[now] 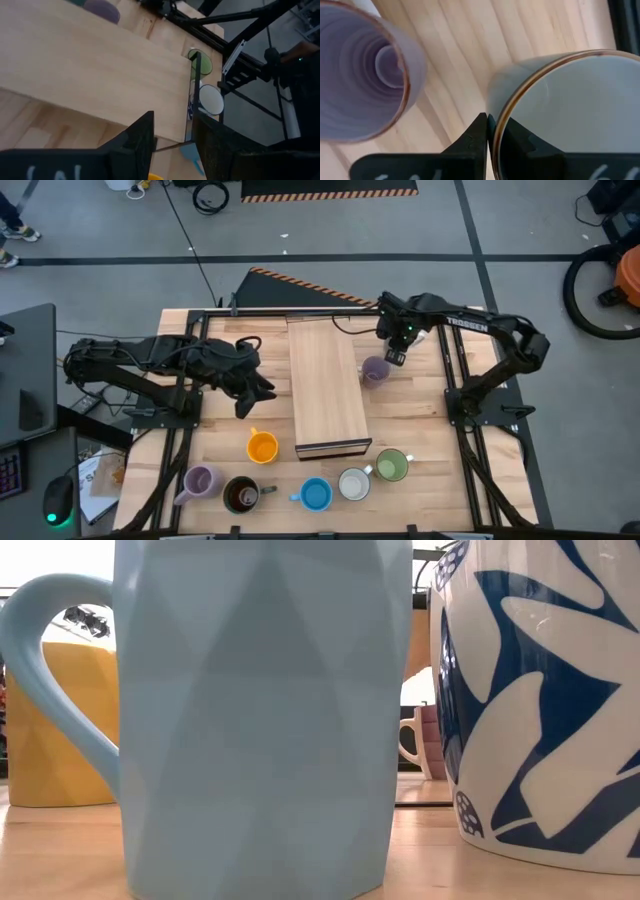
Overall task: Place coffee mugs
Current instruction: Put the light blue mug on the shelf
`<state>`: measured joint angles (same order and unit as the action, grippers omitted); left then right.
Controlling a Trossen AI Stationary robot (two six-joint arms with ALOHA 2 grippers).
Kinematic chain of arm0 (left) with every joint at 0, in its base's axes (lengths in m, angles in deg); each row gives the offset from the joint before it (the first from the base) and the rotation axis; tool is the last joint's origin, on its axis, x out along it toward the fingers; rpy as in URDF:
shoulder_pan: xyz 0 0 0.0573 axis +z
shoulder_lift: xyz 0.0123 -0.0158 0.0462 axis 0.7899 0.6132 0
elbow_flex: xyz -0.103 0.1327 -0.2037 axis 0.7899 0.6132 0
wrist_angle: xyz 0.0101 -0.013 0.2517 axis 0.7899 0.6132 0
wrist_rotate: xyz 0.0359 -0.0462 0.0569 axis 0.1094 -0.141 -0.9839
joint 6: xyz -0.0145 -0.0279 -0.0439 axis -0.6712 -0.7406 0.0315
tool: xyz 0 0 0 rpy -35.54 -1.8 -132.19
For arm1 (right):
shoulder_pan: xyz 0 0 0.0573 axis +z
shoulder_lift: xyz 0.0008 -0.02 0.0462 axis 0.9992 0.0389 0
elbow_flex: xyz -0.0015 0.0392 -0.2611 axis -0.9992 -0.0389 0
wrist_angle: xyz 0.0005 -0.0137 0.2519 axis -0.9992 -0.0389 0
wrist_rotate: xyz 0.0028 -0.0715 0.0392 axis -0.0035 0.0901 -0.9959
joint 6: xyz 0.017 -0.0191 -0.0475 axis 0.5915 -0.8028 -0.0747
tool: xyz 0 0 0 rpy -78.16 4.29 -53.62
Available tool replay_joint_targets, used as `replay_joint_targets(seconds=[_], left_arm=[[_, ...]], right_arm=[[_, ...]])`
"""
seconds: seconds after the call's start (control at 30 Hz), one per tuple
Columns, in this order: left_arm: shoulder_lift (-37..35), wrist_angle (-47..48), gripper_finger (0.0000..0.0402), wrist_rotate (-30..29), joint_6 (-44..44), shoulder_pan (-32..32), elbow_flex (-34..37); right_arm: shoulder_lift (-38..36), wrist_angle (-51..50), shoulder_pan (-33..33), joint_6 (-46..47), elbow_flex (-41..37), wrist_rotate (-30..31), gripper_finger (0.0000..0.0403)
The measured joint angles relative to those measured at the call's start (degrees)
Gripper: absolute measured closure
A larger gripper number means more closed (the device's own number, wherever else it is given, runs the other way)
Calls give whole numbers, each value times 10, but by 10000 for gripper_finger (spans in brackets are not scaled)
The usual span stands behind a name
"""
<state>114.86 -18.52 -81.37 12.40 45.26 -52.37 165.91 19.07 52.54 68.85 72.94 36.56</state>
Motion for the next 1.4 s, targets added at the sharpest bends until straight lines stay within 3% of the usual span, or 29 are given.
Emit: replay_joint_targets(seconds=[0.23,0.53,0.93,1.23,1.4], left_arm=[[0,-27,260,-30,42,0,0],[0,-70,260,-29,9,7,0],[0,-119,260,52,-6,73,0],[-5,-143,260,59,-5,82,-1],[-9,-143,260,60,-3,83,0]], right_arm=[[-45,-29,12,6,0,9,364],[-103,-72,52,34,11,15,364],[-79,-186,98,48,207,38,364],[-67,-246,118,64,309,32,364],[-68,-260,135,76,334,-2,364]])
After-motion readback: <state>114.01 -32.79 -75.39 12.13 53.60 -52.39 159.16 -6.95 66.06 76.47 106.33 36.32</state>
